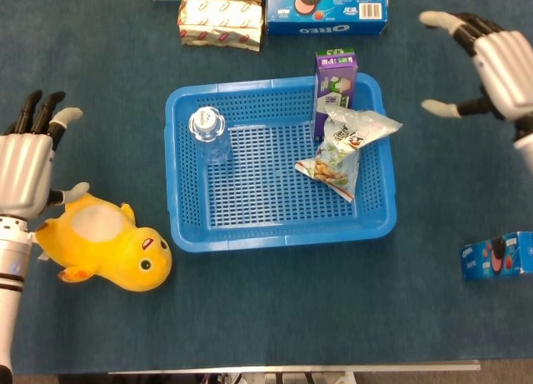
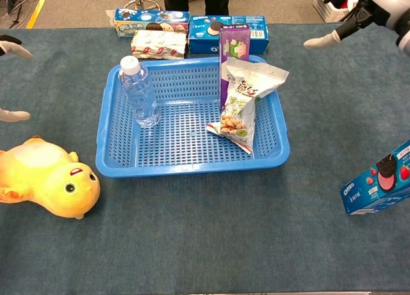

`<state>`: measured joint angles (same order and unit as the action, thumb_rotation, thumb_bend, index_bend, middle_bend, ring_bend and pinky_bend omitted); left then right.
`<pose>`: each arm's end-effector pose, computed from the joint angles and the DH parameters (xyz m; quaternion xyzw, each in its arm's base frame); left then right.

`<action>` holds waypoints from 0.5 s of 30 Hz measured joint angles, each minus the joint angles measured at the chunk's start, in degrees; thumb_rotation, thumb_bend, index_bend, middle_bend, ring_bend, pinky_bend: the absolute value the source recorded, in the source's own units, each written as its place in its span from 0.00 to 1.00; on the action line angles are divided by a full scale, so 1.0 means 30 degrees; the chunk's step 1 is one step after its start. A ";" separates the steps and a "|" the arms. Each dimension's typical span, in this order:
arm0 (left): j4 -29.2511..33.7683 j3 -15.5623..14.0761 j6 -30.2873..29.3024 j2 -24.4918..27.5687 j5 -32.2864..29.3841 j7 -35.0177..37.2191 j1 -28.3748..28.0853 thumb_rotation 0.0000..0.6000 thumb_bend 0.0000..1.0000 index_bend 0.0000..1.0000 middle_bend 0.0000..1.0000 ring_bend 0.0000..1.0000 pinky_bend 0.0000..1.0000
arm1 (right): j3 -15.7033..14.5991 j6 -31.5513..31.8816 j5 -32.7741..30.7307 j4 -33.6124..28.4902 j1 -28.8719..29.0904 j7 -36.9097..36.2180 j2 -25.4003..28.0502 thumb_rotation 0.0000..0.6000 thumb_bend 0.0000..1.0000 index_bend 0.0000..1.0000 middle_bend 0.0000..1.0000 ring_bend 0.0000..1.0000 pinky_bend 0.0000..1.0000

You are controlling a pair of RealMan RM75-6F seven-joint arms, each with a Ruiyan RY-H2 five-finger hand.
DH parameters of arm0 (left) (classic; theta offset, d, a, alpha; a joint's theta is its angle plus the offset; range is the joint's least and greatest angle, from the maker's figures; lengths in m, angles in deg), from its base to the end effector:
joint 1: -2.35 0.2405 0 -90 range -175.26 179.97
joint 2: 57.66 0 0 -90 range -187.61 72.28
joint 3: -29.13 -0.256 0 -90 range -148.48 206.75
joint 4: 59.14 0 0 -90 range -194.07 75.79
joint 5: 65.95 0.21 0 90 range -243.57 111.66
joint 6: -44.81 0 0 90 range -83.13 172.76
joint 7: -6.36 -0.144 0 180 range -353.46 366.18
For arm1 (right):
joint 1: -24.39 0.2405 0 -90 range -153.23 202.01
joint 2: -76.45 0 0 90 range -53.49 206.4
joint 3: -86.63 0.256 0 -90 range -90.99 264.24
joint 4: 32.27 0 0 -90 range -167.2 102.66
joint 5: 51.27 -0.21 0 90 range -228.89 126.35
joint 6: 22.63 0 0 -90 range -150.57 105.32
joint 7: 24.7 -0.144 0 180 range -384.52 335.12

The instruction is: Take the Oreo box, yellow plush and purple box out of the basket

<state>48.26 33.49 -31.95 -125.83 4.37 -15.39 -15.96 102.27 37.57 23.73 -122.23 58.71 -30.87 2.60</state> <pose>-0.2371 0.2368 0.1071 -0.6332 -0.4097 -0.3526 0.5540 -0.1754 -0.3524 0.0916 0.6409 -0.4234 0.4966 0.4043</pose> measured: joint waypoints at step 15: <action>-0.0310 -0.0097 0.0180 -0.0111 0.0093 0.0423 0.0269 1.00 0.00 0.22 0.12 0.04 0.33 | 0.0732 -0.1540 -0.1248 0.3099 0.1666 -0.2576 -0.2903 1.00 0.00 0.25 0.31 0.21 0.30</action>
<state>47.32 33.20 -31.41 -126.17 4.65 -14.12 -15.15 104.46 32.95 19.99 -112.93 63.71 -38.59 -6.11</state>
